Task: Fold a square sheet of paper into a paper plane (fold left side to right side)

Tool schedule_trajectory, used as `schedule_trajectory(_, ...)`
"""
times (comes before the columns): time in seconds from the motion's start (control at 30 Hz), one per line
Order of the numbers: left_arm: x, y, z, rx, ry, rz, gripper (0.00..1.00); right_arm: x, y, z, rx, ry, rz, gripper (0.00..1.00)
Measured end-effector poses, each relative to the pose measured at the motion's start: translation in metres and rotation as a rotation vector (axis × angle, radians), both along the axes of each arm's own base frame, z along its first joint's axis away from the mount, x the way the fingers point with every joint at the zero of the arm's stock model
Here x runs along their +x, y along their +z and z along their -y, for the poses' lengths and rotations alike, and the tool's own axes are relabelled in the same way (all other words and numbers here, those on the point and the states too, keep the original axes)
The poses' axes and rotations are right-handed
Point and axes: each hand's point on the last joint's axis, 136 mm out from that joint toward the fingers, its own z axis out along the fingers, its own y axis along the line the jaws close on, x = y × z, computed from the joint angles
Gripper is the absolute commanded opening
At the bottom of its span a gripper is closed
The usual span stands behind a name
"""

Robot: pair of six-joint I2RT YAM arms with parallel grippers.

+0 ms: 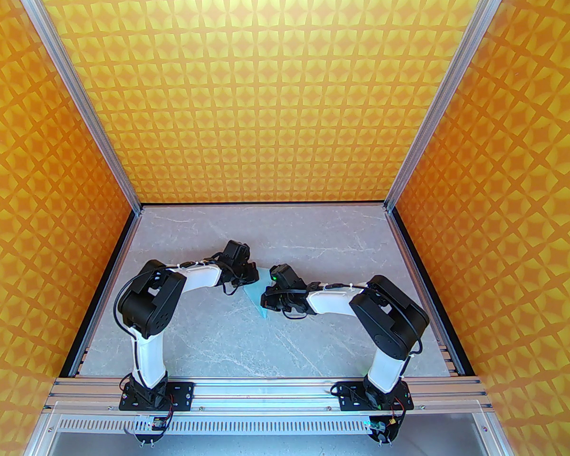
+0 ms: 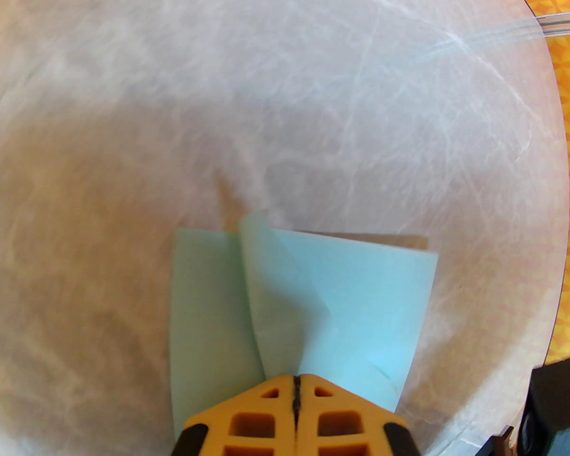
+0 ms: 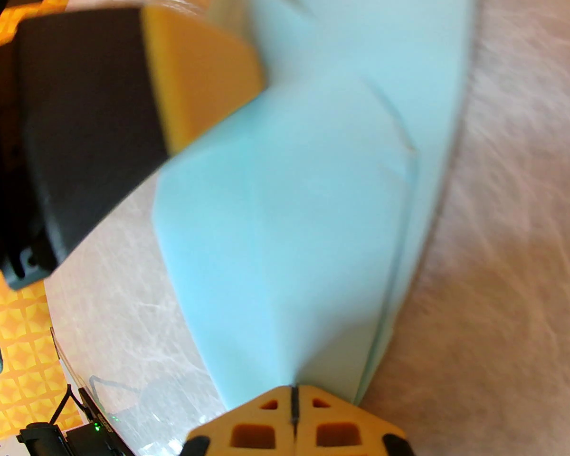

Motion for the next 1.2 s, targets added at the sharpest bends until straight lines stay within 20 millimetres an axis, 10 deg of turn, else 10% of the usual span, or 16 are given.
schedule_trajectory(0.93, 0.057, 0.002, 0.008, 0.04, -0.028, -0.044, 0.05, 0.003, 0.0, -0.009, 0.024, 0.008, 0.039, 0.0)
schedule_trajectory(1.2, 0.067, 0.02, -0.025, 0.082, 0.04, 0.02, 0.07, -0.001, 0.001, -0.008, -0.002, 0.018, 0.028, 0.0)
